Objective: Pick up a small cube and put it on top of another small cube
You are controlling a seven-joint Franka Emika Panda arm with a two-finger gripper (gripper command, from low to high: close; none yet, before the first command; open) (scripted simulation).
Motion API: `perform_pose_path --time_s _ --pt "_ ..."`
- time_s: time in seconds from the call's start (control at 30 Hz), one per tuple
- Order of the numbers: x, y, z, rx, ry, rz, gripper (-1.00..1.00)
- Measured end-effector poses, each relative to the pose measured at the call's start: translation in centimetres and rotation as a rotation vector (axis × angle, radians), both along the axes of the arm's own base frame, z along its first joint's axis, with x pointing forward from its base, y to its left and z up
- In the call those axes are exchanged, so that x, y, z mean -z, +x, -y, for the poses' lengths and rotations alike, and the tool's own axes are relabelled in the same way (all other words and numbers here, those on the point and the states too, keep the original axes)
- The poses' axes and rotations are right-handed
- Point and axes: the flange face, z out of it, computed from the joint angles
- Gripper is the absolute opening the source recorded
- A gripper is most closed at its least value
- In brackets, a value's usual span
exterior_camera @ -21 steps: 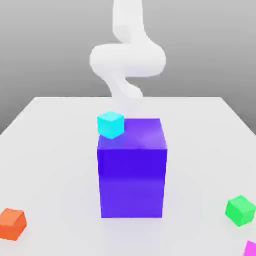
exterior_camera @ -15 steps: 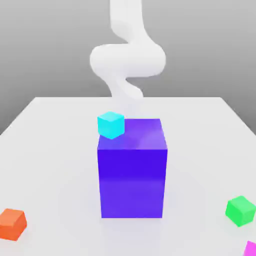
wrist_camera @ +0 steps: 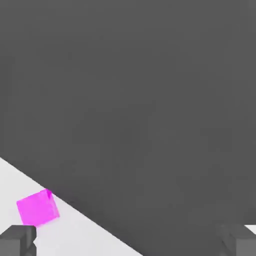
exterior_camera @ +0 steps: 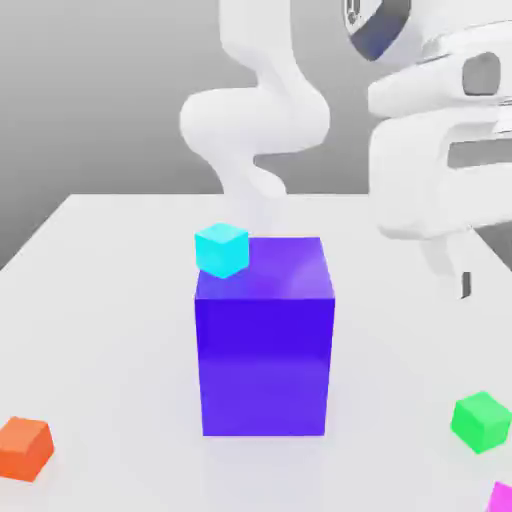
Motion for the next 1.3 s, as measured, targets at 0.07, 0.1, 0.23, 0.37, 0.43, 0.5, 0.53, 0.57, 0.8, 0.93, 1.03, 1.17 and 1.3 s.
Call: perform_pose_path --time_s 0.07,0.1,0.23,0.37,0.43,0.5,0.53,0.57,0.8,0.93,1.03,1.17,1.3 --pt "3.4 0.3 -1.5 -0.051 -0.022 -0.040 0.00" --pt "5.2 0.4 -2.2 -0.076 -0.034 -0.060 0.00" --pt "12.3 -0.1 -5.3 -0.187 -0.077 -0.139 0.00" --pt "19.5 -1.5 -8.1 -0.296 -0.119 -0.216 0.00" --pt "22.9 -1.7 -8.6 -0.315 -0.126 -0.229 0.00" --pt "26.1 -1.8 -8.7 -0.320 -0.128 -0.232 0.00" --pt "27.0 -1.9 -8.7 -0.321 -0.128 -0.232 -1.00" --pt "27.0 -1.9 -8.7 -0.321 -0.128 -0.232 -1.00" --pt "25.8 -1.9 -8.7 -0.322 -0.128 -0.234 -1.00" --pt "20.8 -3.1 -9.0 -0.310 -0.118 -0.238 -1.00" --pt "18.8 -6.7 -10.0 -0.277 -0.099 -0.247 -1.00" --pt "16.8 -12.0 -10.9 -0.233 -0.097 -0.249 -1.00" --pt "17.4 -15.7 -11.1 -0.201 -0.111 -0.241 -1.00"
